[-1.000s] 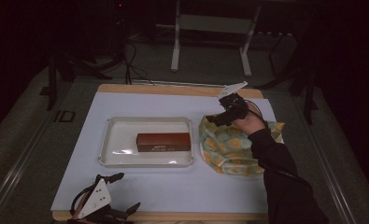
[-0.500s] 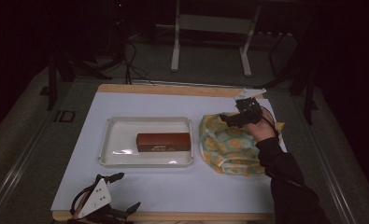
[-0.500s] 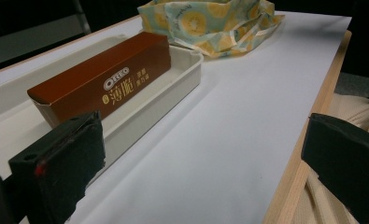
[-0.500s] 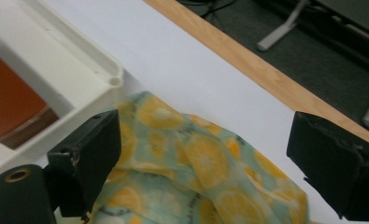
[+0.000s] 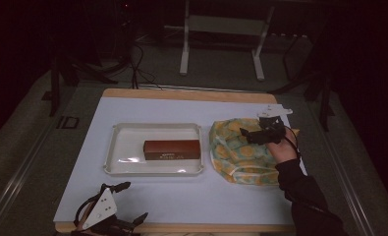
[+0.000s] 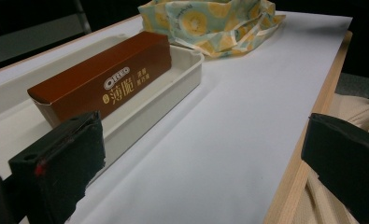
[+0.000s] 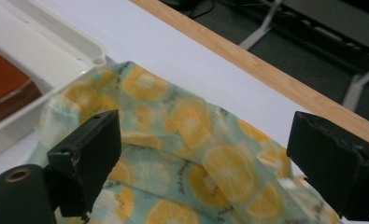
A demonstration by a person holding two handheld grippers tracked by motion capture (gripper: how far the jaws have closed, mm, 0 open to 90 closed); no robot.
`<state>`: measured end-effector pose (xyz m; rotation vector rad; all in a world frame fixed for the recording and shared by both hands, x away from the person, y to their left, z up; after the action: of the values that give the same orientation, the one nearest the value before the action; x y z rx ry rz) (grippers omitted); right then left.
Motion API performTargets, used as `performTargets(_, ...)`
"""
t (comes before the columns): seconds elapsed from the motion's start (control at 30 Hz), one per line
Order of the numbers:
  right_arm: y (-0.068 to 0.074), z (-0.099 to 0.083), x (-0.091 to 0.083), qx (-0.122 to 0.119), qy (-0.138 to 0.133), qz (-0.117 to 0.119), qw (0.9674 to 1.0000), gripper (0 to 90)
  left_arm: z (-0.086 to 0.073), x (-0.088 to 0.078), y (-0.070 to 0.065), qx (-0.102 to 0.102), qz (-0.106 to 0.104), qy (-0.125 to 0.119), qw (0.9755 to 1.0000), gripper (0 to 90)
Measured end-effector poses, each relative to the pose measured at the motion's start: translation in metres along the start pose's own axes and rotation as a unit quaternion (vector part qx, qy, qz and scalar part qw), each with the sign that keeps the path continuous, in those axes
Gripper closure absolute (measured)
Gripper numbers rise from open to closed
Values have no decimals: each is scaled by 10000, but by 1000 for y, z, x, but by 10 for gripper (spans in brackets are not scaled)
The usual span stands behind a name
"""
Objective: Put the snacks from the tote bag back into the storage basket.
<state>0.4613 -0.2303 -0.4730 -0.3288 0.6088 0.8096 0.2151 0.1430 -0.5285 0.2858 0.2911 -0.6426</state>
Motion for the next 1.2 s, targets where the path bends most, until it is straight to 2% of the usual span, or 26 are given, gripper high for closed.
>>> performTargets(0.07,2,-5,-2,49,-43,6,10000,102,0,0,0,1,-2,1,10000,0)
performTargets(0.13,4,-10,-4,56,-136,-116,9998,103,0,0,0,5,-3,0,10000,0)
performTargets(0.2,7,-16,-6,109,-182,-99,9997,102,0,0,0,3,-2,0,10000,0)
performTargets(0.3,10,-25,-10,144,-306,-238,9991,102,0,0,0,-2,-7,0,10000,0)
performTargets(0.5,11,-42,-17,370,-541,-546,9964,102,0,0,0,14,-6,-3,10000,0)
performTargets(0.63,12,-53,-25,494,-755,-772,9929,102,0,0,0,20,-9,-3,10000,0)
performTargets(0.77,13,-62,-29,568,-808,-862,9914,102,0,0,-1,12,-12,-11,10000,0)
performTargets(0.8,13,-69,-35,581,-821,-1007,9898,102,1,-1,-1,25,-15,-17,10000,0)
performTargets(1.2,21,-85,-57,727,-1018,-1069,9864,102,1,-1,-1,33,-18,-27,10000,0)
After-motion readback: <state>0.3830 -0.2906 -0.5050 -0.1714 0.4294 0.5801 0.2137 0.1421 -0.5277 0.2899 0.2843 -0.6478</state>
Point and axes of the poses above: each handheld gripper's, and its own axes: x roughly forward along the jaws, z roughly out of its top, y roughly to its left, the point moved 8 cm from there along x, roughly forward along the jaws, and after that the axes turned 13 degrees about z, right-handed, at the moved point
